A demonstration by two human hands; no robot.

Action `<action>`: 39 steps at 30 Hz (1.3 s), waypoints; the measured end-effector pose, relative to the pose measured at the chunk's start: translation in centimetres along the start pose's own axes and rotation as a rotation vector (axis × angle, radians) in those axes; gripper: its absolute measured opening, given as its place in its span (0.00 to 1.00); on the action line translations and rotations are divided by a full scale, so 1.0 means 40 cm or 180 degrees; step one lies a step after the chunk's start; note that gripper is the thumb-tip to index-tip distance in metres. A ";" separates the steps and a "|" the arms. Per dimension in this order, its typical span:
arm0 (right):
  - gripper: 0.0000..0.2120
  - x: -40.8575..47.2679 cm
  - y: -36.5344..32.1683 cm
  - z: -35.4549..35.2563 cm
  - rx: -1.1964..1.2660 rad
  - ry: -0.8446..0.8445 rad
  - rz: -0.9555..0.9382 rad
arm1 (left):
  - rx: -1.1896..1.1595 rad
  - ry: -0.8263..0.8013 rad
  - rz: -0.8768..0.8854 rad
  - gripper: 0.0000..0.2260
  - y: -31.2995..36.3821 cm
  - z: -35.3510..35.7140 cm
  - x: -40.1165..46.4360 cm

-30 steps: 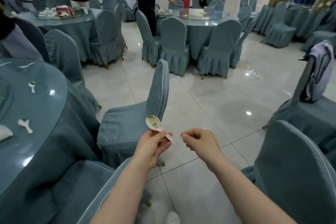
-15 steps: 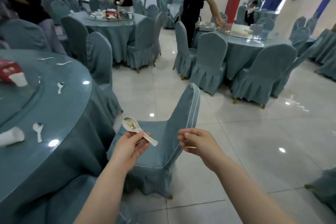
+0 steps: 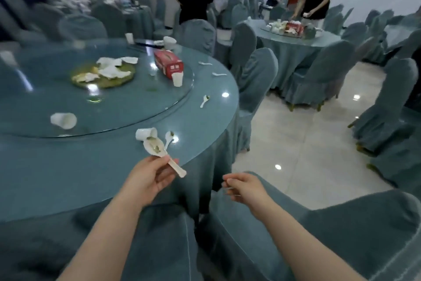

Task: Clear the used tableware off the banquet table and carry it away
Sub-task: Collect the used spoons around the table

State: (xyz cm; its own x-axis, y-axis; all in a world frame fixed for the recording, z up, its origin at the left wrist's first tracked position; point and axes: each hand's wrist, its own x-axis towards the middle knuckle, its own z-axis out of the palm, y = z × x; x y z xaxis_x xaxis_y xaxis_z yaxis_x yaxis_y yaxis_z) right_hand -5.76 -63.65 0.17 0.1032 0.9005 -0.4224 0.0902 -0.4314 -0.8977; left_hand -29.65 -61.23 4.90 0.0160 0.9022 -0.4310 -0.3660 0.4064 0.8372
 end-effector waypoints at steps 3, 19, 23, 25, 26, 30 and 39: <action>0.06 0.192 -0.047 0.038 -0.0742 -0.0301 -0.0142 | 0.0018 0.0368 0.0185 0.03 0.075 -0.028 0.086; 0.46 0.858 -0.123 0.481 -0.2673 -0.0758 -0.1042 | 0.0216 0.1558 0.0210 0.02 0.173 -0.157 0.223; 0.26 0.875 -0.090 0.508 -0.3030 -0.0801 -0.1071 | 0.0145 0.1647 0.0244 0.03 0.168 -0.169 0.199; 0.18 0.859 -0.078 0.493 -0.2868 -0.0822 -0.1025 | 0.0098 0.1668 0.0286 0.02 0.166 -0.168 0.185; 0.17 0.845 -0.073 0.481 -0.2762 -0.0831 -0.0978 | 0.0081 0.1671 0.0307 0.02 0.164 -0.165 0.175; 0.07 0.734 -0.087 0.425 -0.2281 -0.0882 -0.0978 | 0.0106 0.1626 0.0398 0.03 0.146 -0.143 0.115; 0.04 0.283 -0.261 0.212 -0.0651 -0.1250 -0.1379 | 0.0198 0.1086 0.0879 0.05 0.121 -0.020 -0.159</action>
State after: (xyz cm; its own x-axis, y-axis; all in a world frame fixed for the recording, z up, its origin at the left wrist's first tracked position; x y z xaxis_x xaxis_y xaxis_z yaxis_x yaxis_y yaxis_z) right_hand -13.94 -48.48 3.70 -0.3541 0.9322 -0.0744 0.2342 0.0114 -0.9721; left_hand -32.28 -65.11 11.40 -0.3864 0.8832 -0.2660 -0.2566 0.1741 0.9507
